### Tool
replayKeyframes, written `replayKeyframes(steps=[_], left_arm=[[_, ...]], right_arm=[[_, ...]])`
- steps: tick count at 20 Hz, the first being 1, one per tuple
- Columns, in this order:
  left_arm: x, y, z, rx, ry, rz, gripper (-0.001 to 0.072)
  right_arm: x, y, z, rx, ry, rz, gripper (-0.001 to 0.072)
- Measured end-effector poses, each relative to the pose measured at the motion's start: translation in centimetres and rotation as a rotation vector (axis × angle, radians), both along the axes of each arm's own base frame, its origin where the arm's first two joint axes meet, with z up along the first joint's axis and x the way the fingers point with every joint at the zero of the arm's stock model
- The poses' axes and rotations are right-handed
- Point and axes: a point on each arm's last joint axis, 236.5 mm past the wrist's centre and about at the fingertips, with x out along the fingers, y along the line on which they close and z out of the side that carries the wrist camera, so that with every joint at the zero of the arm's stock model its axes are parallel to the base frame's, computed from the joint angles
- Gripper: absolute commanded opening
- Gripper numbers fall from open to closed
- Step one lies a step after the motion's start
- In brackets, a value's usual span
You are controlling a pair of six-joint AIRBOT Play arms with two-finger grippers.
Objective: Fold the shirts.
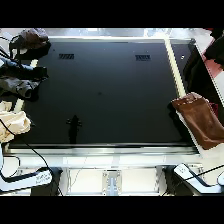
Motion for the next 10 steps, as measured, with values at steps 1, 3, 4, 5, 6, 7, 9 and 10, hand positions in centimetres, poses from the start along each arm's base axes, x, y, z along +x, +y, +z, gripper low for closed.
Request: replayKeyframes(steps=[1, 3, 4, 5, 6, 7, 9, 10], left_arm=[[0.0, 0.0, 0.0, 0.0, 0.0, 0.0, 0.0013], [0.0, 0.0, 0.0, 0.0, 0.0, 0.0, 0.0013], [0.0, 0.0, 0.0, 0.0, 0.0, 0.0, 0.0013], [0.0, 0.0, 0.0, -0.001, 0.0, 0.0, 0.0013], [0.0, -0.1, 0.0, -0.006, -0.001, -0.001, 0.0013], [0.0, -0.2, 0.1, -0.009, -0.002, -0.001, 0.0013], [0.0, -0.3, 0.1, -0.015, -0.003, -0.002, 0.0013], [0.0, -0.3, 0.1, -0.016, -0.003, -0.002, 0.0013]], right_arm=[[2.2, 0.7, 3.0, -0.035, -0.127, 0.02, 0.0383], [7.1, 4.1, 9.1, -0.075, -0.397, 0.133, 0.0382], [9.2, 6.4, 11.9, -0.087, -0.512, 0.216, 0.0381], [11.1, 9.4, 14.7, -0.094, -0.626, 0.318, 0.0381], [12.6, 12.3, 16.6, -0.092, -0.705, 0.413, 0.0381], [13.7, 15.2, 17.8, -0.079, -0.763, 0.509, 0.0381], [15.4, 21.1, 19.1, -0.049, -0.834, 0.701, 0.0377], [16.1, 23.6, 18.7, -0.027, -0.836, 0.784, 0.0376]])
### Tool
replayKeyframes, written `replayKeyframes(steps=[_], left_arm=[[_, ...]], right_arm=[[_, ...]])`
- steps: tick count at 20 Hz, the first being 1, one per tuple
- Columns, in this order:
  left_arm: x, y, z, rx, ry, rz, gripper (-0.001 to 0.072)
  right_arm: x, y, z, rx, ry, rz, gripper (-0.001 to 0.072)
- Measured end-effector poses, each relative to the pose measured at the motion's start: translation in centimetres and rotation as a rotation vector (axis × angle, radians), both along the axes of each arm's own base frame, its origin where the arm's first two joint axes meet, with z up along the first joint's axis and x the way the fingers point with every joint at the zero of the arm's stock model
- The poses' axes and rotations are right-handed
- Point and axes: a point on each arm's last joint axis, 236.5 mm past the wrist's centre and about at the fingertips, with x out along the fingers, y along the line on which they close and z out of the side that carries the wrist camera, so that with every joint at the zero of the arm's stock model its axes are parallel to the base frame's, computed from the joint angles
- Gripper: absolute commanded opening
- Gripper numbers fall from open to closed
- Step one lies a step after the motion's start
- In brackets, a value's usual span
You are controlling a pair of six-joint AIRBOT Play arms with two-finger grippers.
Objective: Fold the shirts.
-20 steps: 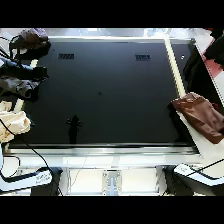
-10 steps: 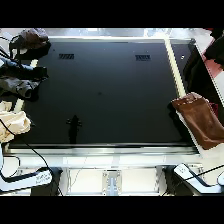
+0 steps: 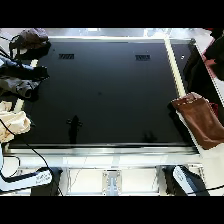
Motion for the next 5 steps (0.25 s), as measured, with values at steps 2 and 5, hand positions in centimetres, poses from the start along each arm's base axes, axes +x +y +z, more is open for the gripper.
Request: replayKeyframes(steps=[2, 5], left_arm=[[0.0, -0.1, 0.0, -0.003, -0.001, 0.0, 0.0013], [0.0, -0.1, 0.0, -0.004, -0.001, -0.001, 0.0013]], right_arm=[[0.9, 4.2, -1.4, -0.031, 0.021, 0.131, 0.0376], [1.8, 9.2, -4.2, -0.063, 0.083, 0.281, 0.0376]])
